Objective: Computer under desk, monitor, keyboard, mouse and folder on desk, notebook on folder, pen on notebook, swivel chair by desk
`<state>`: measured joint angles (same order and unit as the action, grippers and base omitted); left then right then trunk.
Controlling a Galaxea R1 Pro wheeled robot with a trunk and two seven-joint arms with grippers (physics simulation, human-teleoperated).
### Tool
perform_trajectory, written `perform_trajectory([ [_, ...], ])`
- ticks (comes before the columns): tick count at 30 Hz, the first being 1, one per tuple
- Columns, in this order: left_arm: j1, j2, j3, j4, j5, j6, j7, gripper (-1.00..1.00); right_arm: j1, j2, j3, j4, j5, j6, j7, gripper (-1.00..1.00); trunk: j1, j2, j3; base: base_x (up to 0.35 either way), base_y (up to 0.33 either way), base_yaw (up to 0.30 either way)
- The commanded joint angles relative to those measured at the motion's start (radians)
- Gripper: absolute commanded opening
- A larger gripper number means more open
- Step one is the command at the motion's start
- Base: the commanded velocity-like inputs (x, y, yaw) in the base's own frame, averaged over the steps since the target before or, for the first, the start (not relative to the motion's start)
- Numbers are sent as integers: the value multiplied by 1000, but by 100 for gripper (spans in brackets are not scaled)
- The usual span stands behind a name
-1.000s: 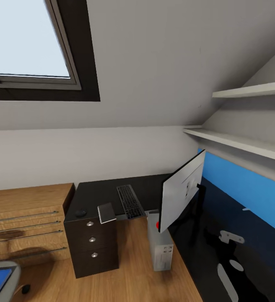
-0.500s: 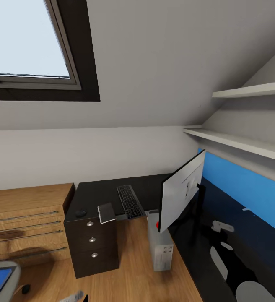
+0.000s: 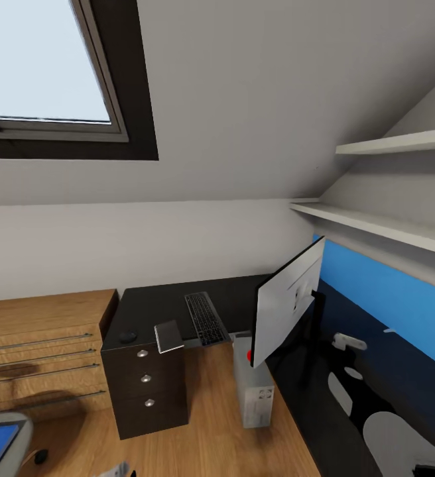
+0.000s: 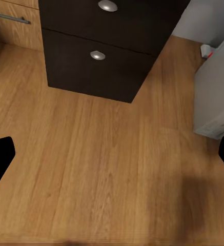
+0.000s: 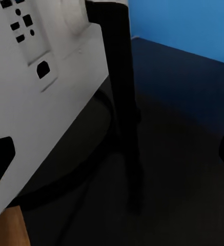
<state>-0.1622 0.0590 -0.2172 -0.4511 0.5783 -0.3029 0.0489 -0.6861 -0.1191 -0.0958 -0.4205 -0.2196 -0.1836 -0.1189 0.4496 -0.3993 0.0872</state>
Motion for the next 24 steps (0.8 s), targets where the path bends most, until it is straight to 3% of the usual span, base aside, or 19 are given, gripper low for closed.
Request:
perform_trajectory([
  [1,0,1,-8,3,7,-4,5,100,-1,0,2,3,-11,-19,0,100,0,-1,0,0,0,0],
  [7,0,1,-7,12,8,-5,5,100,-2,1,3,55,-10,-106,2,100,0,-1,0,0,0,0],
  [14,1,-31,-5,52,8,-31,1,100,-40,39,12,15,-34,-114,7,100,0,-1,0,0,0,0],
  [24,1,-29,-8,73,0,-34,3,100,1,28,14,23,-32,-117,34,100,0,-1,0,0,0,0],
])
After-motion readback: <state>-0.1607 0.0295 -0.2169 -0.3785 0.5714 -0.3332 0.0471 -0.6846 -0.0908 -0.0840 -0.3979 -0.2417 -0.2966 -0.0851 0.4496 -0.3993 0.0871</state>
